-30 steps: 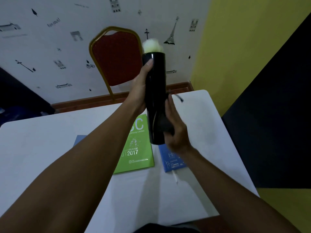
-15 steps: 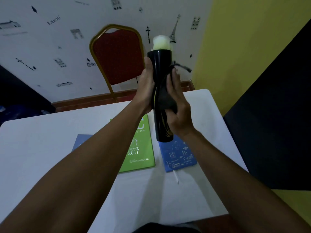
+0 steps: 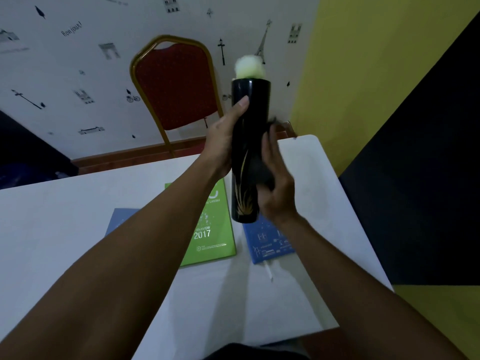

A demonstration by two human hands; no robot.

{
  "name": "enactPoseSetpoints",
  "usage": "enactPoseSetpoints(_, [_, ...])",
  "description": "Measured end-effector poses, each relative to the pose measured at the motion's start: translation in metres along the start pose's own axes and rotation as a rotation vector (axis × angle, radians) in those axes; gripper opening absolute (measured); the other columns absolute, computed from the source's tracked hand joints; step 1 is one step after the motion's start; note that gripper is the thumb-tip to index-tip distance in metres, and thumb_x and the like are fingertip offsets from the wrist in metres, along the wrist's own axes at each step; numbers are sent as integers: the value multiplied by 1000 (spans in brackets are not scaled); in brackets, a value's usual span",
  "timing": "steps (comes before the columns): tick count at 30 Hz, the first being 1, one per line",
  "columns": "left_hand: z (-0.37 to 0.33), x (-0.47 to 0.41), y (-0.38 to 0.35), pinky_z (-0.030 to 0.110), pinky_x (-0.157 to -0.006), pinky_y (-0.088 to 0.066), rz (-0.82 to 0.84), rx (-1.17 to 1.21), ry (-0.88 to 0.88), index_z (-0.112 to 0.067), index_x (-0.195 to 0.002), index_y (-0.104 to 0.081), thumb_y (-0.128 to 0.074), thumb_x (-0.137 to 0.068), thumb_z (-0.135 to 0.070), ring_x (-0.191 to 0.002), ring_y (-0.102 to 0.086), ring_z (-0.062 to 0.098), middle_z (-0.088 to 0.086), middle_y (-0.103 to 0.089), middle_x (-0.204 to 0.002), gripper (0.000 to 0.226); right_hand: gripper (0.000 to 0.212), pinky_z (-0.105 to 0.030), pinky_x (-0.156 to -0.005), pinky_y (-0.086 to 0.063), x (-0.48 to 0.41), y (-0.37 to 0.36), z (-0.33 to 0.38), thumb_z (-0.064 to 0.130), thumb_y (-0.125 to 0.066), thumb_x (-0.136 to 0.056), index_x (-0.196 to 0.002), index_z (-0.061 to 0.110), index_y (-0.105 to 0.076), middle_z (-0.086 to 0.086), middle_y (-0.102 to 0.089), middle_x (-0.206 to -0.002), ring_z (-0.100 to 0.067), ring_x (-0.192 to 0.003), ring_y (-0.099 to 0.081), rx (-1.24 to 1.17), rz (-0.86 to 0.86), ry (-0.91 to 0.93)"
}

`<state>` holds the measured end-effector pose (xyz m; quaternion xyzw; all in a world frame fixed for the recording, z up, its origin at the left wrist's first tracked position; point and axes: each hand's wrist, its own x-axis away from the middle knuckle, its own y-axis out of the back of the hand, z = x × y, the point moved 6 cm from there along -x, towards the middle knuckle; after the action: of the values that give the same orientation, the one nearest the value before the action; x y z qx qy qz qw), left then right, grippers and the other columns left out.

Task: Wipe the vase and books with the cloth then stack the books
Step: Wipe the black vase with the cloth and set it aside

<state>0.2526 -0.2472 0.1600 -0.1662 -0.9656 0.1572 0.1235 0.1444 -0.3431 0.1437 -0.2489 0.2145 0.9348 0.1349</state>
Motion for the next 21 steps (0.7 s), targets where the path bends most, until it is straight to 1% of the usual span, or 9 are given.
enactPoseSetpoints(3, [2,3,-17,48,-115,-42,102,-41,15,-17,-137,-60,-46,-103,-50,-127,-62,26,13,-65,-136,50,66,-15,-116,-33,-42,14,2,-13,-51,-96,-157,-3,-27,-19,-22,-167,9,-149,-23,-17,-94,-29])
enactPoseSetpoints(6, [1,2,-27,46,-117,-40,166,-51,35,-23,-142,-54,-35,-106,-52,-133,-58,21,7,-61,-144,50,68,-26,-119,-37,-53,22,-7,-3,-47,-99,-160,5,-21,-12,-19,-170,-3,-153,-25,-52,-39,-64])
enactPoseSetpoints(8, [6,-1,-30,49,-115,-42,190,-87,43,-21,-140,-56,-45,-101,-55,-130,-60,24,8,-63,-141,53,72,-24,-120,-34,-48,28,-13,-10,-47,-95,-160,3,-20,-12,-18,-170,-4,-153,-24,-49,-19,-57])
enactPoseSetpoints(11, [20,-5,-28,50,-106,-51,87,-91,45,-8,-128,-63,-75,-80,-53,-117,-69,31,17,-70,-127,68,75,-21,-120,-32,-22,34,-22,-20,-48,-89,-158,0,-27,-17,-21,-169,-16,-156,-25,42,-4,-24])
enactPoseSetpoints(14, [31,-11,-33,42,-91,-59,-47,-55,25,-1,-120,-67,-88,-72,-41,-100,-74,29,13,-77,-107,66,77,-33,-125,-30,41,35,-45,-29,-48,-82,-153,-1,-38,-16,-22,-168,-26,-158,-20,123,96,-40])
enactPoseSetpoints(16, [36,-16,-44,40,-85,-61,-77,-68,17,-5,-114,-69,-85,-79,-31,-93,-76,25,8,-78,-98,46,83,-45,-124,-32,93,40,-70,-32,-47,-78,-152,4,-42,-13,-24,-168,-30,-158,-20,157,167,-116])
enactPoseSetpoints(17, [40,-19,-52,42,-86,-62,-61,-86,11,-7,-112,-70,-84,-82,-26,-94,-76,25,8,-79,-99,38,81,-45,-123,-33,115,47,-84,-30,-48,-79,-152,6,-45,-12,-27,-167,-28,-157,-23,160,171,-180])
enactPoseSetpoints(19, [49,-23,-66,44,-90,-61,-12,-137,4,-8,-113,-71,-83,-83,-22,-99,-76,26,10,-78,-106,35,70,-40,-122,-36,148,66,-107,-19,-47,-83,-148,8,-51,-5,-40,-162,-21,-153,-35,111,106,-370])
enactPoseSetpoints(21, [62,-28,-85,43,-89,-61,46,-222,-6,-6,-115,-72,-84,-82,-24,-102,-75,25,10,-78,-111,40,75,-31,-117,-41,165,93,-123,-9,-43,-76,-144,20,-57,5,-54,-151,-18,-143,-49,82,7,-589])
